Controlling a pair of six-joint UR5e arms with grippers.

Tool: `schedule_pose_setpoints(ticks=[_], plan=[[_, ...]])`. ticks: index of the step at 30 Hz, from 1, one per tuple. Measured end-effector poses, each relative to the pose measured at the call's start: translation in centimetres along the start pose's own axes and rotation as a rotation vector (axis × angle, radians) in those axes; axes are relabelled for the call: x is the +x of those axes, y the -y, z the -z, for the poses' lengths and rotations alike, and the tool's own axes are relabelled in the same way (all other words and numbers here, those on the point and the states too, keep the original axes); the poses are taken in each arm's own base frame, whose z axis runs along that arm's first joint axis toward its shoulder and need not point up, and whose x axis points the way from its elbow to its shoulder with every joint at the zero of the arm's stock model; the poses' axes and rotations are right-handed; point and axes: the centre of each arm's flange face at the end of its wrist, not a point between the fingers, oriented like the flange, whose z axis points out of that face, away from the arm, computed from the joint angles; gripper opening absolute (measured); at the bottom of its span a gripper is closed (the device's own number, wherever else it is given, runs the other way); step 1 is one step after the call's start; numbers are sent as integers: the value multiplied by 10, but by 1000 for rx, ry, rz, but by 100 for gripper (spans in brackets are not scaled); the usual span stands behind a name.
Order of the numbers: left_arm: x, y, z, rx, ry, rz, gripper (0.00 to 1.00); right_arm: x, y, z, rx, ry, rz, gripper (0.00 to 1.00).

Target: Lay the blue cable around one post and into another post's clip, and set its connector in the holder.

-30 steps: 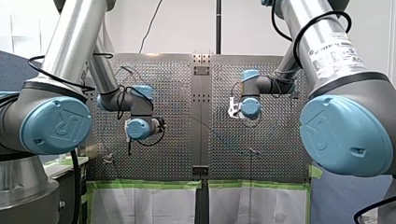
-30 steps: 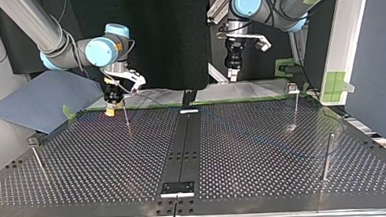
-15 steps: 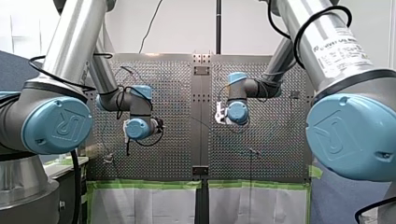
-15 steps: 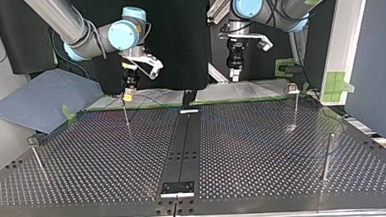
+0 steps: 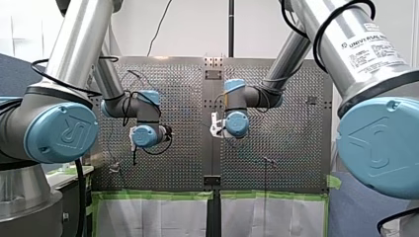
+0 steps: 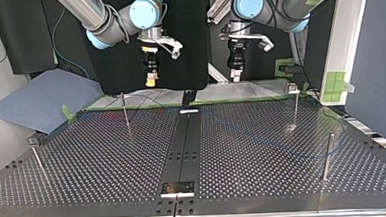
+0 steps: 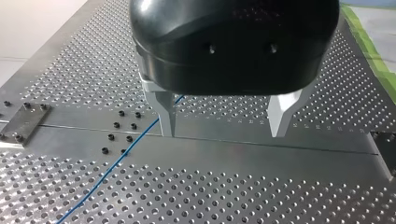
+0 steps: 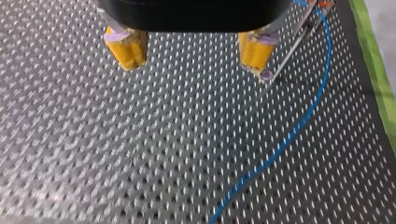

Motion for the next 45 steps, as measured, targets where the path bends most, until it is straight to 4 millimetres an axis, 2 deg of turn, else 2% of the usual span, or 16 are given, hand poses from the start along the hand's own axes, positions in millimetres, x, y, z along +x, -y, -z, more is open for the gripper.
schedule_pose_setpoints(ticks=[11,17,30,45], plan=[[1,-7,-1,-31,-16,-4,98,-3,44,36,99,-3,4,100],[2,-12,0,-70,-27,-10,98,-6,61,54,135,3,-6,100],[7,-26,8,-177,-96,-116,98,-7,56,58,69,14,-6,100],[7,-27,9,-184,-102,-124,98,-7,56,59,64,15,-5,100]])
